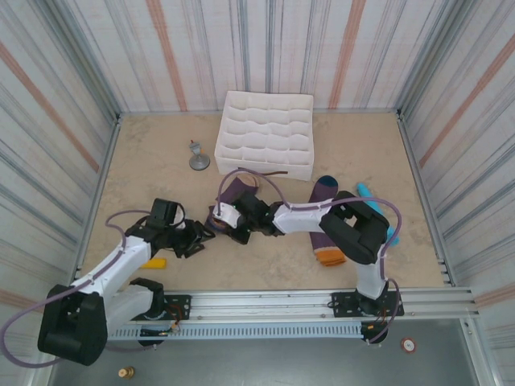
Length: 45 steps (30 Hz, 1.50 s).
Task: Roll the socks
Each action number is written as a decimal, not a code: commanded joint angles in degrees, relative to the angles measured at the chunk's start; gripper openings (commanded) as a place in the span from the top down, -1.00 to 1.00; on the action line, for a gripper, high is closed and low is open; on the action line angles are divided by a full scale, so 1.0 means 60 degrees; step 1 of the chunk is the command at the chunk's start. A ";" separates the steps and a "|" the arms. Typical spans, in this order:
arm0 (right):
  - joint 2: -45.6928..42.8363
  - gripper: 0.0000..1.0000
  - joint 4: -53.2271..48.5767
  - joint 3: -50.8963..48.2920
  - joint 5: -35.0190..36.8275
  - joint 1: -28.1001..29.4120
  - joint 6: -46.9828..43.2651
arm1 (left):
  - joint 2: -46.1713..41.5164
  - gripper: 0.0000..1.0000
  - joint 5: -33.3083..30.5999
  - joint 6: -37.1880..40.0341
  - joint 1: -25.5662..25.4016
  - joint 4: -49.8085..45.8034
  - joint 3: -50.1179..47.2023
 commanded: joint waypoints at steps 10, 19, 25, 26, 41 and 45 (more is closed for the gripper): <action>0.2010 1.00 -0.4565 0.2491 -0.4052 -0.1515 0.1957 | 0.0421 -0.13 -0.0347 -0.0390 0.0061 0.0954 -0.0435; 0.3512 1.00 -0.6011 0.4313 -0.4578 -0.1919 0.3247 | 0.0816 -0.07 -0.0789 -0.0635 0.0054 0.2210 -0.0325; 0.3918 1.00 -0.6032 0.4529 -0.4397 -0.2169 0.3953 | 0.1150 -0.04 -0.1273 -0.0913 0.0067 0.3089 -0.0361; 0.3950 1.00 -0.6032 0.4537 -0.4385 -0.2214 0.4071 | 0.1218 -0.04 -0.1337 -0.0944 0.0052 0.3198 -0.0348; 0.4224 1.00 -0.5917 0.4460 -0.3909 -0.2370 0.4583 | 0.2616 0.13 -0.2802 -0.2091 -0.0737 0.4891 -0.0170; 0.4173 1.00 -0.5886 0.4483 -0.3945 -0.2380 0.4606 | 0.2941 0.15 -0.3106 -0.2317 -0.0879 0.5108 -0.0169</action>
